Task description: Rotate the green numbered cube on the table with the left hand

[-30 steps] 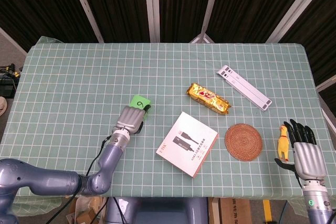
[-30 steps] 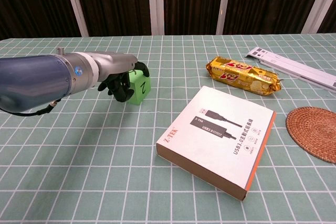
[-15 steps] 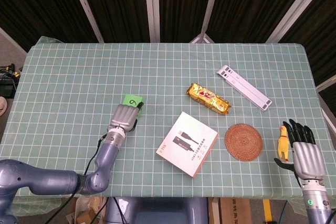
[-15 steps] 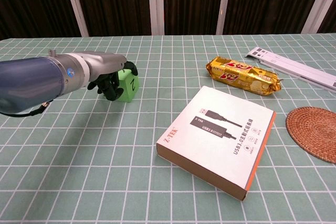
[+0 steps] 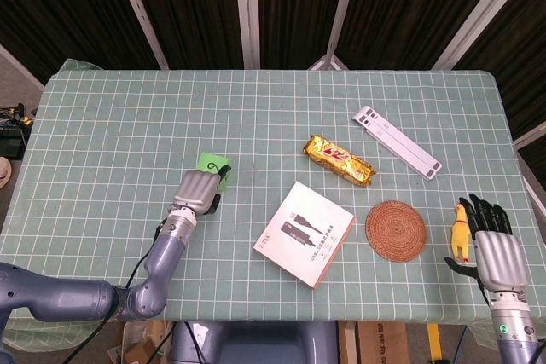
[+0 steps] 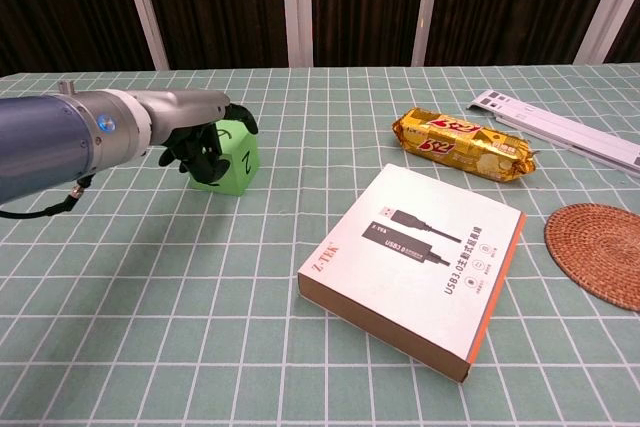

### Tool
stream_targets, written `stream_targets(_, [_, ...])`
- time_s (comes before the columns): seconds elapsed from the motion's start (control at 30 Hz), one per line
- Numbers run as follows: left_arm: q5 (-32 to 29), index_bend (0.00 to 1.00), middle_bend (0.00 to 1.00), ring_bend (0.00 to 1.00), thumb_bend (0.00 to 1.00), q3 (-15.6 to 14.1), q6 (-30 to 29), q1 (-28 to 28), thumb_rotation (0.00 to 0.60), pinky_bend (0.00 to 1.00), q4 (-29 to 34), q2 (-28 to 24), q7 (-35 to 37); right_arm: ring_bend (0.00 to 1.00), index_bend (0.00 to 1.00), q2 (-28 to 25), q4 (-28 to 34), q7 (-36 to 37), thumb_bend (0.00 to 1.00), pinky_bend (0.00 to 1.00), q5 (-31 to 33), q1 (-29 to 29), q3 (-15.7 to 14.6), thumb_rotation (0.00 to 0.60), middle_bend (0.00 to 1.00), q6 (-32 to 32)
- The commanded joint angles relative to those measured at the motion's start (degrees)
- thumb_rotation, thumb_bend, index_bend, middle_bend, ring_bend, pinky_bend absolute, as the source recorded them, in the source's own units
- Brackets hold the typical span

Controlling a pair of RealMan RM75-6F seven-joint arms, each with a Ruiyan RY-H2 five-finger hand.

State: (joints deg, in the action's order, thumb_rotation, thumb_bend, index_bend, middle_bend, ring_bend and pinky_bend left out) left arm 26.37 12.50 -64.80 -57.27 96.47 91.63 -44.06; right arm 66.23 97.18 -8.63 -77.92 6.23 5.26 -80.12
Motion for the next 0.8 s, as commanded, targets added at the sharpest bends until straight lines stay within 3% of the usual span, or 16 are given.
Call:
stream_targets(0.03, [3.6,0.16,0.71,0.64,0.68,3.9,0.4,2.2,0.6,0.72,3.8,-0.8,8.1,0.0,0.05,-0.1,0.0,0.1,0.07,0.0,0.2,0.1,0.0,0.6,0.0,0.2])
stream_targets(0.17, [8.5,0.16,0.62,0.57,0.67,4.8,-1.8,3.9,0.6,0.71,7.7,-1.2,12.1,0.0,0.05,-0.4,0.3,0.3,0.07,0.0,0.4,0.1,-0.1,0.6,0.0,0.5])
stream_targets(0.27, [9.8,0.16,0.54,0.49,0.64,3.8,-1.5,5.1,0.6,0.67,14.1,-5.2,12.1,0.0,0.05,-0.6,0.5,0.5,0.07,0.0,0.4,0.1,-0.1,0.6,0.0,0.6])
stream_targets(0.37, [14.1,0.16,0.43,0.37,0.57,0.5,-4.7,7.2,0.6,0.61,20.1,-10.7,8.9,0.0,0.05,-0.7,0.6,0.6,0.07,0.0,0.2,0.0,-0.2,0.6,0.0,0.5])
stream_targets(0.53, [30.4,0.16,0.26,0.16,0.43,-9.7,-17.5,15.3,0.6,0.39,24.3,-18.3,4.0,0.0,0.05,-0.9,0.7,0.7,0.07,0.0,-0.6,0.0,-0.6,0.6,0.0,0.4])
stream_targets(0.67, [43.7,0.17,0.23,0.11,0.41,-16.5,-25.9,25.1,0.6,0.3,20.9,-23.3,15.2,0.0,0.05,-0.7,0.4,0.7,0.07,0.0,-1.5,0.0,-0.6,0.6,0.0,-0.1])
stream_targets(0.8, [46.5,0.17,0.19,0.07,0.4,-18.8,-30.5,33.5,0.6,0.24,13.0,-26.5,33.1,0.0,0.05,-0.2,-0.5,1.4,0.07,0.0,-3.6,0.1,-0.7,0.6,0.0,-1.3])
